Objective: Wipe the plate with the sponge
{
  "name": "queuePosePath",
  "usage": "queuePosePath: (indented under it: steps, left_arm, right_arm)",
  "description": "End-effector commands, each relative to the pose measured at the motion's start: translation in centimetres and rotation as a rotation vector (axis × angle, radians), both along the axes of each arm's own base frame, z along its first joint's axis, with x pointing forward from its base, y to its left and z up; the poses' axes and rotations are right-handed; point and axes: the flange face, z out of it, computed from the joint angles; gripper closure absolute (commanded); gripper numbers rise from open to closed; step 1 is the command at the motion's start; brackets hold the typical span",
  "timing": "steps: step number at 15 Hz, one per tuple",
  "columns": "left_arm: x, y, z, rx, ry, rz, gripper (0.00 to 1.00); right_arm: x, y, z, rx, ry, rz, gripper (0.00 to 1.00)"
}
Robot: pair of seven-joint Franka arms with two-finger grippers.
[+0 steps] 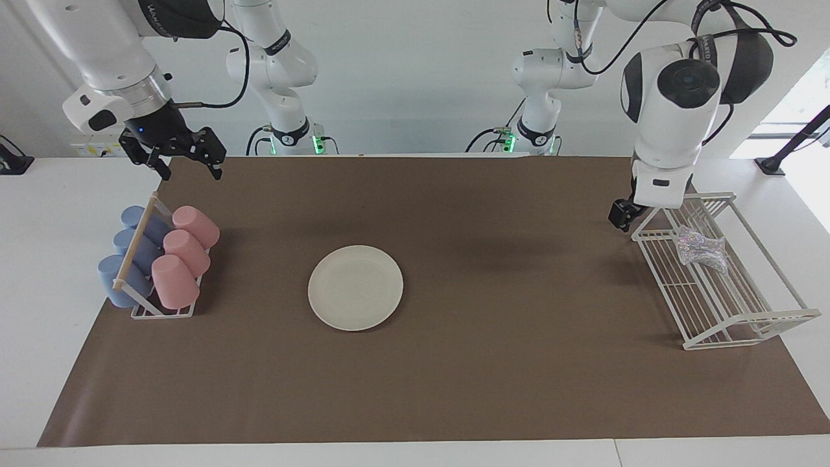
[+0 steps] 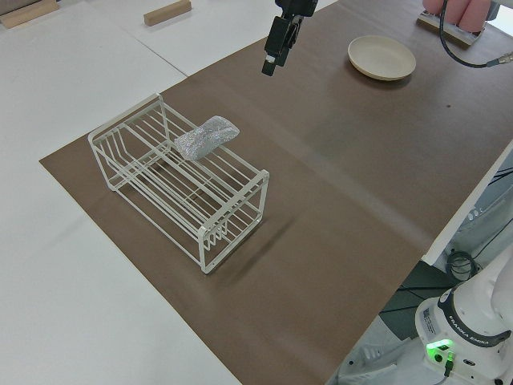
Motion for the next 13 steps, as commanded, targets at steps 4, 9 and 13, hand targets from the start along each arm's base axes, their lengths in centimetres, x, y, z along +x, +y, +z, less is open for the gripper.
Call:
queuePosePath:
  steps: [4, 9, 13]
  left_arm:
    - [-3.5, -1.4, 3.4, -0.217, 0.054, -0.080, 0.00]
    - [-5.1, -0.9, 5.2, -0.235, 0.110, -0.274, 0.00]
    - [-4.5, -1.0, 5.9, -0.233, 0.061, -0.276, 0.00]
  right_arm:
    - [-0.1, 0.3, 0.3, 0.000, 0.010, 0.027, 0.00]
    - [-0.1, 0.4, 0.3, 0.000, 0.014, 0.029, 0.00]
    - [-0.1, 0.3, 0.3, -0.004, 0.014, 0.027, 0.00]
